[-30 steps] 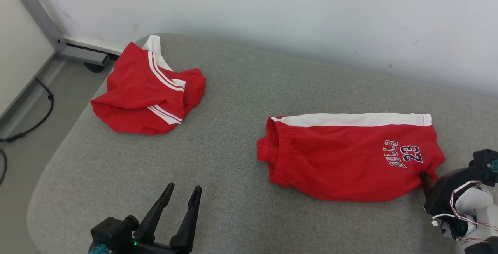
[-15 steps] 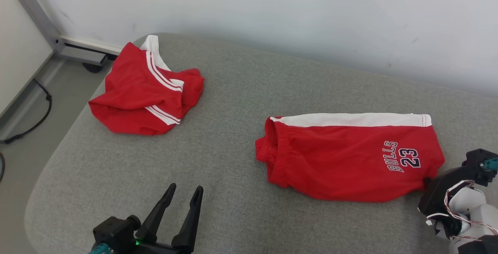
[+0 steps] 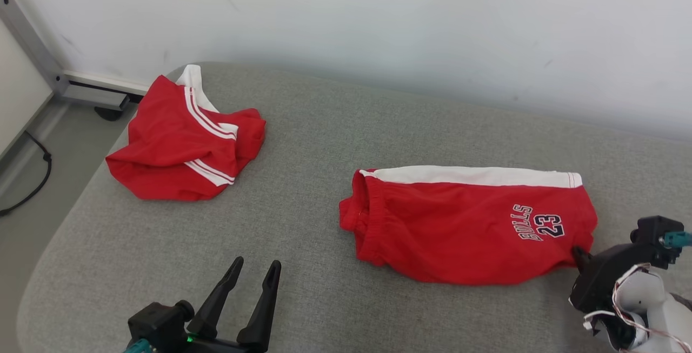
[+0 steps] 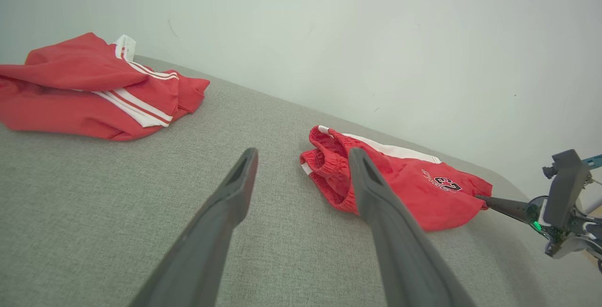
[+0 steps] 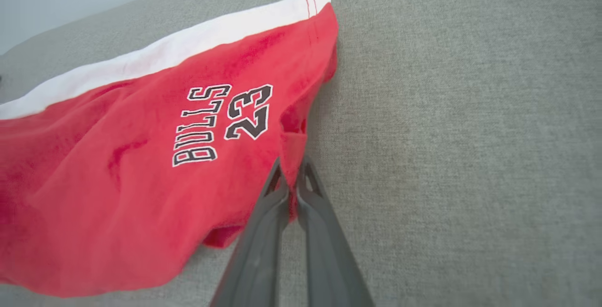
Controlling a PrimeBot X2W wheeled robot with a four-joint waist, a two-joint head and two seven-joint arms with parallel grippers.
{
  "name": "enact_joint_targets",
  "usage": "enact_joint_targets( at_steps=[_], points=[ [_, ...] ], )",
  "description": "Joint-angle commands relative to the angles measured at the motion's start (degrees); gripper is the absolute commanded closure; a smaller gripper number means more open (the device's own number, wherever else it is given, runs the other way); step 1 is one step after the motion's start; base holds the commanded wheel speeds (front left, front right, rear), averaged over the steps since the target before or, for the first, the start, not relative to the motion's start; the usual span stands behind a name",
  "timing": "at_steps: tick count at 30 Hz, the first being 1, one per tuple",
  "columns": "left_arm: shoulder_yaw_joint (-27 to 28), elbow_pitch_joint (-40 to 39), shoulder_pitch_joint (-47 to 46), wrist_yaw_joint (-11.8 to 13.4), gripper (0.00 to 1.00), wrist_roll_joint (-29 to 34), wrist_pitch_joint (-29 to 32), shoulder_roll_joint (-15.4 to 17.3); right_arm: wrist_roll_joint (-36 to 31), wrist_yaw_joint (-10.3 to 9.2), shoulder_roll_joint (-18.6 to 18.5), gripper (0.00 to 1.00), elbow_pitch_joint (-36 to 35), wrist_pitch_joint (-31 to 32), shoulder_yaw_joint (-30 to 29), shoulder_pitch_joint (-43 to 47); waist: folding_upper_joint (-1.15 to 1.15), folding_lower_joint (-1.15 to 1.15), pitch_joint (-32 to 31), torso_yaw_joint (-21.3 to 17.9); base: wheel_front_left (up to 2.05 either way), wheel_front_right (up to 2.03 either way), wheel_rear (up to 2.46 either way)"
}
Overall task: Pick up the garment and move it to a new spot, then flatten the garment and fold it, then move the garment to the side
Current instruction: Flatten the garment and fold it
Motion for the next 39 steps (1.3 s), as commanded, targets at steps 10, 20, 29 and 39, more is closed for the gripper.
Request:
enact_joint_targets(
  at_steps=[10, 20, 29, 39],
  points=[
    [0.20, -0.18, 0.39, -0.27, 0.00, -0.87, -0.24, 0.80, 4.13, -0.12, -0.12, 1.00, -17.52, 6.35, 1.99, 12.19, 0.00, 0.00, -0.58, -1.91, 0.00, 0.00, 0.00],
    [0.13, 0.06, -0.17, -0.41, 0.00, -0.87, -0.34, 0.81, 5.79, -0.12, -0.13, 1.00, -26.39, 10.75, 2.23, 19.67, 0.00, 0.00, -0.44, -4.30, 0.00, 0.00, 0.00],
    [-0.22, 0.37, -0.75, -0.67, 0.00, -0.83, -0.40, 0.78, 4.53, -0.11, -0.12, 0.00, -27.04, 8.53, 3.22, 20.71, 0.00, 0.00, -0.44, -5.34, 0.00, 0.00, 0.00],
    [0.90, 0.28, 0.18, 0.34, 0.00, -0.16, -0.57, 1.05, 5.35, -0.12, -0.12, 0.00, -32.72, -0.20, 1.30, 22.65, 0.00, 0.00, -2.27, -5.28, 0.00, 0.00, 0.00]
  ],
)
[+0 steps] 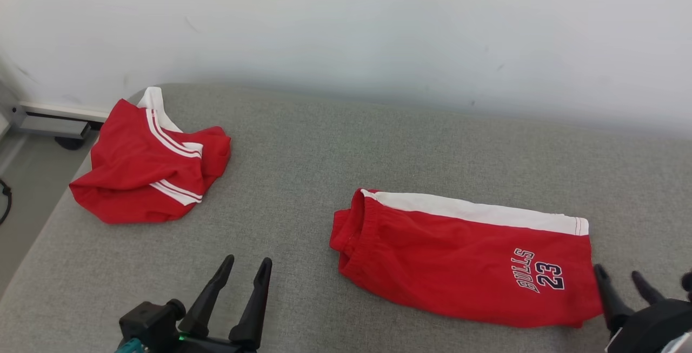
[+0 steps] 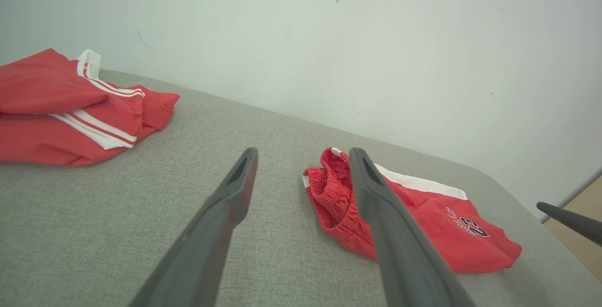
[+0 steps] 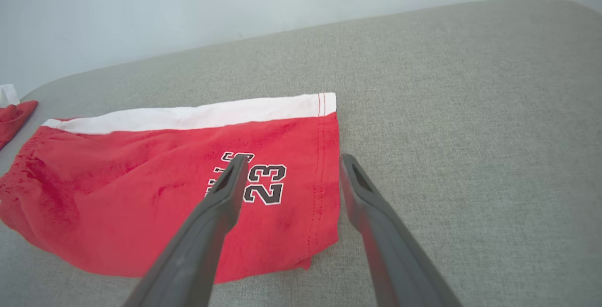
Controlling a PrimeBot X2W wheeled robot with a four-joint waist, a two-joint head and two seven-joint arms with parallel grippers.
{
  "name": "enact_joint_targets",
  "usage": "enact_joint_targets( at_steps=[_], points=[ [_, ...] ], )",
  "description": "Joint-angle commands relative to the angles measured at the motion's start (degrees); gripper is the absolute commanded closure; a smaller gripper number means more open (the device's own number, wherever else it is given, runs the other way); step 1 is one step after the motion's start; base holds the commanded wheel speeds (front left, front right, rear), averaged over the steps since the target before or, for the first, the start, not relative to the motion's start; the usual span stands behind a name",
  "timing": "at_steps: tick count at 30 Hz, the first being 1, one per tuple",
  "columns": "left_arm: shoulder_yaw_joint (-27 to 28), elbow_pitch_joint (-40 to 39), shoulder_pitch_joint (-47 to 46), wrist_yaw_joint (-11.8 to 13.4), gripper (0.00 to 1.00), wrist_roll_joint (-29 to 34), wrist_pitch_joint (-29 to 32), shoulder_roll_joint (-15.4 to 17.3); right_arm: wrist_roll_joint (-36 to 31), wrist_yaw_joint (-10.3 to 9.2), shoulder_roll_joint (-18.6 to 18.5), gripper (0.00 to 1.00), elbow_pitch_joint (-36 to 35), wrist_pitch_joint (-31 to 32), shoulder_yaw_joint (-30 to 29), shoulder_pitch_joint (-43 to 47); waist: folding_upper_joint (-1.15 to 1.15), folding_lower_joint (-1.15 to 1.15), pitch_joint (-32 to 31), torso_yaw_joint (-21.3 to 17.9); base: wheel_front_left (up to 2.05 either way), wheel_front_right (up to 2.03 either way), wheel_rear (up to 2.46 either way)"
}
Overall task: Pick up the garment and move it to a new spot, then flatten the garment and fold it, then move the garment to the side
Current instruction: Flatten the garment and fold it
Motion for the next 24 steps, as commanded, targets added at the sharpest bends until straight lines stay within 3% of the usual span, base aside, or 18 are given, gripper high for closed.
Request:
enact_joint_targets(
  at_steps=[1, 7, 12, 24],
  points=[
    [0.61, -0.15, 0.46, 0.34, 0.00, 0.23, -0.27, 0.50, 0.10, -0.11, -0.15, 0.00, -0.89, -1.57, -0.82, 0.72, 0.00, 0.00, -0.72, -0.06, 0.00, 0.00, 0.00],
    [2.98, -1.19, 1.91, 2.46, 0.00, 1.45, -0.51, 0.60, -0.77, -0.11, -0.13, 0.00, -4.10, -7.57, -1.70, 1.70, 0.00, 0.00, -2.31, -1.04, 0.00, 0.00, 0.00],
    [5.06, -2.13, 3.09, 3.73, 0.00, 2.24, -0.49, 0.77, 0.54, -0.11, -0.14, 0.00, -5.52, -12.81, 1.21, 2.31, 0.00, 0.00, -3.03, -2.60, 0.00, 0.00, 0.00],
    [7.75, -3.19, 4.39, 4.59, 0.00, 3.10, -0.55, 1.31, -0.26, -0.11, -0.13, 0.00, -5.67, -22.82, 7.21, 3.14, 0.00, 0.00, -3.16, -7.39, 0.00, 0.00, 0.00]
  ],
)
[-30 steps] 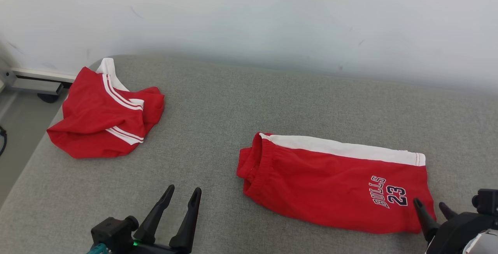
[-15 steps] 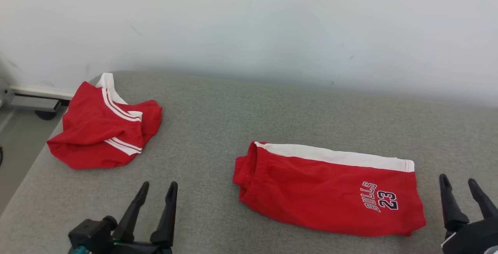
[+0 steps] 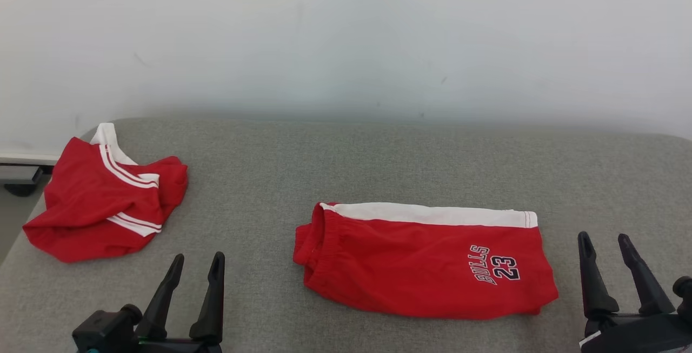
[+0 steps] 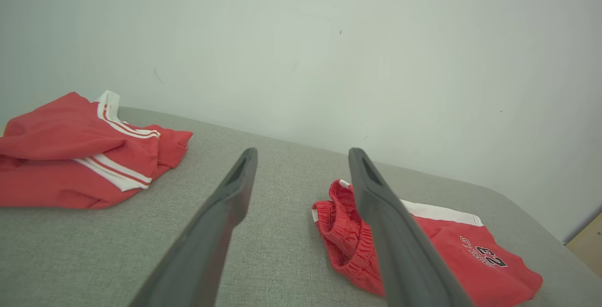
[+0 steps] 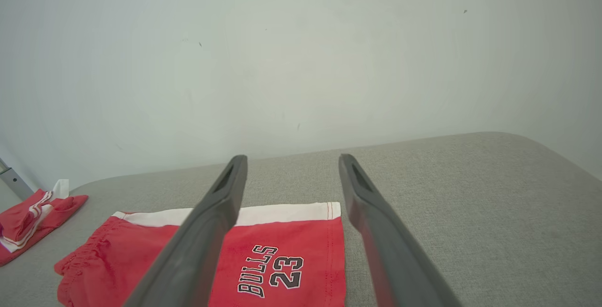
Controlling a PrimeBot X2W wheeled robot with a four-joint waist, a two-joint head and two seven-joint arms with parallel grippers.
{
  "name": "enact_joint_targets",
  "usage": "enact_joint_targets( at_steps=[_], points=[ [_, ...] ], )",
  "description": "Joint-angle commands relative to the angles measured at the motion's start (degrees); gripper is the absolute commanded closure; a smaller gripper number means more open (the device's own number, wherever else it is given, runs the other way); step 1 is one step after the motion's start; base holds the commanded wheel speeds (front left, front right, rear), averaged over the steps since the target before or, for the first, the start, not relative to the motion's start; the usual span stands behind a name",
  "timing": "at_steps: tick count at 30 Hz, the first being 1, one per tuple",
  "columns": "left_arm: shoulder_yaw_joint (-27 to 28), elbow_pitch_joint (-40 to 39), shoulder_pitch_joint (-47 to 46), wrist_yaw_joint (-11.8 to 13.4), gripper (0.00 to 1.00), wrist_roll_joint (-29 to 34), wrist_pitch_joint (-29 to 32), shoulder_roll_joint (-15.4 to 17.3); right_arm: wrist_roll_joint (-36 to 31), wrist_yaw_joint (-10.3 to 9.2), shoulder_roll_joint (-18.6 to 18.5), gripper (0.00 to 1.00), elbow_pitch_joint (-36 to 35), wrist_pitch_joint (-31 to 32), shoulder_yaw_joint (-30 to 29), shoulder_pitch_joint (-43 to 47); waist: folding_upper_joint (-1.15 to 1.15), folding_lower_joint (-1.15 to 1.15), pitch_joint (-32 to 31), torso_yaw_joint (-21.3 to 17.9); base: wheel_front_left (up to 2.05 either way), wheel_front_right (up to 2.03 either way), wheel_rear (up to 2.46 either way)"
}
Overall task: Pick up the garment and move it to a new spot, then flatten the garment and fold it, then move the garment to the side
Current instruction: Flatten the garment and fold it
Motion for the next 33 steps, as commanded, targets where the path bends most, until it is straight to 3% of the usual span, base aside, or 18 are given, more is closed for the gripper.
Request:
enact_joint_targets(
  at_steps=[1, 13, 21, 33],
  points=[
    [0.51, -0.24, 0.61, 0.26, 0.00, 0.85, -0.31, 0.34, -0.15, -0.10, -0.13, 0.00, 0.21, -1.22, 0.75, 0.86, 0.00, 0.00, 0.00, -1.43, 0.00, 0.00, 0.00],
    [3.20, 0.28, 2.12, 1.45, 0.00, 1.02, -0.12, 1.53, -0.45, -0.10, -0.12, 0.00, 3.13, -3.45, 5.71, 0.42, 0.00, 0.00, 0.18, -4.04, 0.00, 0.00, 0.00],
    [1.97, -2.10, 3.14, 3.21, 0.00, 2.91, 3.53, 4.30, 0.27, -0.10, -0.12, 0.00, 4.21, -3.28, 6.36, -0.02, 0.00, 0.00, 0.34, -3.18, 0.00, 0.00, 0.00],
    [1.61, -5.29, 3.95, 5.23, 0.00, 3.29, 5.24, 4.90, 0.89, -0.10, -0.11, 0.00, 4.70, -2.69, 7.08, -0.36, 0.00, 0.00, 0.40, -2.09, 0.00, 0.00, 0.00]
  ],
)
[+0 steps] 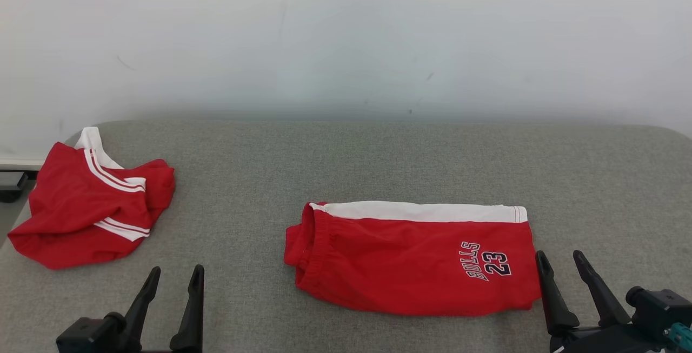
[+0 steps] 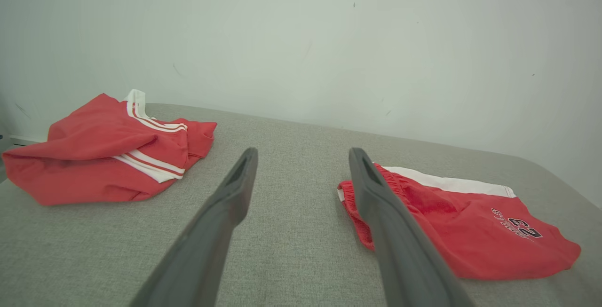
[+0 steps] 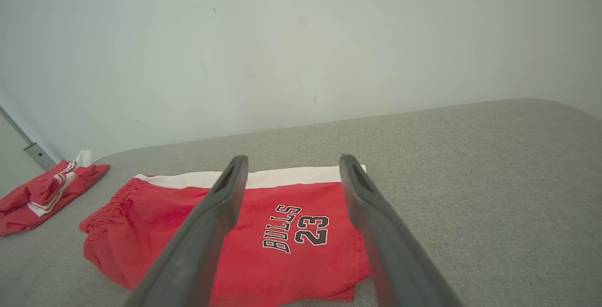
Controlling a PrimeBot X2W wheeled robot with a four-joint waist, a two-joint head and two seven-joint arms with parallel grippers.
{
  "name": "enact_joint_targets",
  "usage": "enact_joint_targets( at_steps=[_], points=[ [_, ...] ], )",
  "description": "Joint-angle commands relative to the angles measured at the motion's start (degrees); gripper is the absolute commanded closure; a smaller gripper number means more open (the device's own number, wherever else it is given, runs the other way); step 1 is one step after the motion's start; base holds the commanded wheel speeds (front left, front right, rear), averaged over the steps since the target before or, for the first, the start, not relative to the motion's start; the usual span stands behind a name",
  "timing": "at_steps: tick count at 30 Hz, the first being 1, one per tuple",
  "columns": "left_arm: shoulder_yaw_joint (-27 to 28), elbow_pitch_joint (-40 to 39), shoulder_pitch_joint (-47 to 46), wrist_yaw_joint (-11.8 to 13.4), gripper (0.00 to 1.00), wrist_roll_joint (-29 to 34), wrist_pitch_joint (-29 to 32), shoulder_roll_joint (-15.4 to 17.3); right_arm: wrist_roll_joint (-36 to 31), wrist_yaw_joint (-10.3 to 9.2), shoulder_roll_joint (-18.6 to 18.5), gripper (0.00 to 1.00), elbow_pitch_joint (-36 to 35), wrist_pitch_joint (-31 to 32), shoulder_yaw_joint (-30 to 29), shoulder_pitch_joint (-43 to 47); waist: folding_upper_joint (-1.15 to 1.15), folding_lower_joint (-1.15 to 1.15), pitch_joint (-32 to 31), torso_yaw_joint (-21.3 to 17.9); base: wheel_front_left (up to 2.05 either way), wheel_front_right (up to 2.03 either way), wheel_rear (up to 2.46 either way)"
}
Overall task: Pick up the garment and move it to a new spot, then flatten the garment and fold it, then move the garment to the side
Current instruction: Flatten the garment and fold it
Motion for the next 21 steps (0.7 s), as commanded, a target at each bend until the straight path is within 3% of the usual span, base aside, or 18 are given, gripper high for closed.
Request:
enact_joint_targets(
  at_steps=[1, 12, 15, 16, 21],
  points=[
    [0.09, -0.30, 0.59, 0.22, 0.00, 0.22, -0.02, 0.42, 0.37, -0.10, -0.12, 0.00, 0.09, -0.04, -0.03, -0.53, 0.00, 0.00, -0.01, 0.04, 0.00, 0.00, 0.00],
    [-0.09, -0.60, 0.44, 0.65, 0.00, -0.22, 0.21, 0.31, -0.32, -0.10, -0.12, 0.00, 0.26, 1.26, -0.41, -1.03, 0.00, 0.00, 0.26, 0.42, 0.00, 0.00, 0.00],
    [-0.22, -0.67, 0.57, 0.72, 0.00, -0.28, 0.20, 0.34, -1.45, -0.10, -0.14, 0.00, 1.63, 9.24, -1.35, -2.76, 0.00, 0.00, 0.47, 0.31, 0.00, 0.00, 0.00],
    [-0.22, -0.67, 0.57, 0.72, 0.00, -0.28, 0.20, 0.34, -1.45, -0.10, -0.14, 0.00, 1.63, 9.24, -1.35, -2.76, 0.00, 0.00, 0.47, 0.31, 0.00, 0.00, 0.00],
    [-0.70, -0.58, 0.37, 0.34, 0.00, -0.63, 0.38, 0.05, -3.77, -0.10, -0.13, 0.00, 1.59, 23.93, -2.75, -6.79, 0.00, 0.00, 0.93, 0.27, 0.00, 0.00, 0.00]
  ],
)
